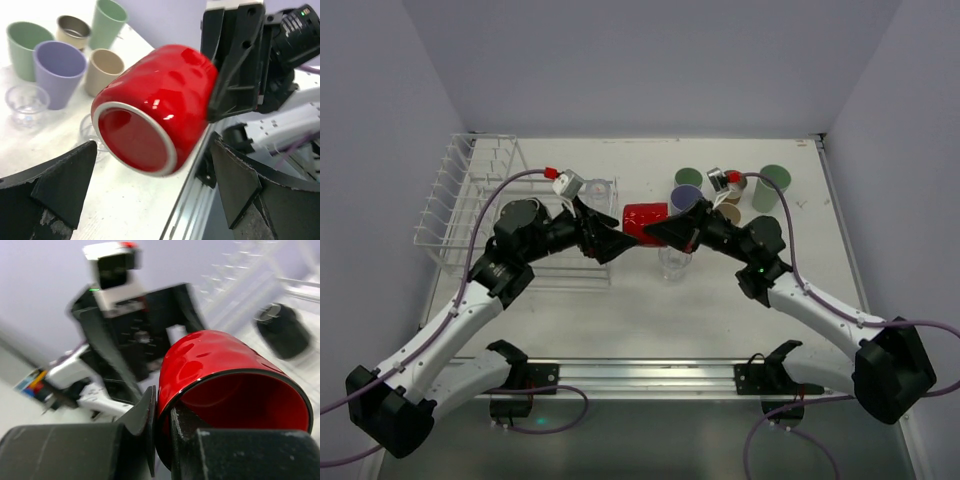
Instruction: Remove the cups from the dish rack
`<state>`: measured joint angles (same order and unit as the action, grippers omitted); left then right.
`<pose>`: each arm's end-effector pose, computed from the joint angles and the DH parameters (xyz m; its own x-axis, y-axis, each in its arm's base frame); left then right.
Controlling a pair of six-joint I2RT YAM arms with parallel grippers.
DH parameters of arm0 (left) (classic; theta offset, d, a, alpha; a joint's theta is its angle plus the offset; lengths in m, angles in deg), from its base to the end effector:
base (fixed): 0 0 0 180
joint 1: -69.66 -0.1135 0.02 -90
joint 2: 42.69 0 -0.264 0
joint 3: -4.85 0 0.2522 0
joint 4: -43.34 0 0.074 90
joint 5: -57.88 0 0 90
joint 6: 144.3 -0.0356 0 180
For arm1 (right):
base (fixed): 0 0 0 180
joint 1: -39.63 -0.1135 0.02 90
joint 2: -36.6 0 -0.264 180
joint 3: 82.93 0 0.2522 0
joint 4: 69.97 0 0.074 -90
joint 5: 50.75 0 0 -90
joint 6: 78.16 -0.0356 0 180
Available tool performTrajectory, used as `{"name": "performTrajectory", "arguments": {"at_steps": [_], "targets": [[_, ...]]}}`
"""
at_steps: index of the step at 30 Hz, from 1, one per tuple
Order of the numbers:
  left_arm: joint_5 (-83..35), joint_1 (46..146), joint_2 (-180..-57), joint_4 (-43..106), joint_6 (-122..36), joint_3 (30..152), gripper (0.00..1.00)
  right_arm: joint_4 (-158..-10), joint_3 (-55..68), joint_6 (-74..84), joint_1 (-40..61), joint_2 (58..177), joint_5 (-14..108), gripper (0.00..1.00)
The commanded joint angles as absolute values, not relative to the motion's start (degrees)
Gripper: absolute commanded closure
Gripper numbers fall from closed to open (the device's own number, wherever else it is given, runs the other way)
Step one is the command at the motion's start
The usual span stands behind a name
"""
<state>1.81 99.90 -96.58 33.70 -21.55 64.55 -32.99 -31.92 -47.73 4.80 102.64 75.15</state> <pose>0.1789 -0.1273 0.3454 -0.5349 -0.2078 -0.8190 0.7249 0.3852 -0.5711 0.1947 0.1609 0.3278 -0.6284 0.4136 -0.6588 -0.7250 -0.0046 0.6887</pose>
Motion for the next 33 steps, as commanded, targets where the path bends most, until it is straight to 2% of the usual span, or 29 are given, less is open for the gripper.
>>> {"name": "performTrajectory", "arguments": {"at_steps": [1, 7, 12, 15, 19, 33], "targets": [[-6.1, 99.8, -93.5, 25.7, -30.3, 69.5, 0.0, -48.6, -30.1, -38.5, 6.4, 98.2, 65.4, 1.0], [-18.7, 99.7, -91.4, 16.2, -37.6, 72.1, 0.0, -72.5, -26.1, -25.4, 9.5, 91.0, 56.6, 1.0], [-25.9, 99.8, -90.7, 12.0, -41.9, 70.6, 0.0, -92.7, -23.3, -17.6, 14.7, 88.0, 42.5, 1.0], [-30.0, 99.8, -90.2, 11.5, -43.0, 68.7, 0.0, -99.8, -22.3, -14.7, 15.9, 87.4, 33.0, 1.0], [-34.9, 99.8, -90.4, 11.6, -43.6, 67.9, 0.0, -104.2, -21.9, -13.6, 16.1, 89.3, 29.2, 1.0], [-48.7, 99.7, -91.9, 8.6, -42.1, 67.2, 0.0, -102.2, -21.5, -13.3, 15.4, 105.3, 32.7, 0.98]]}}
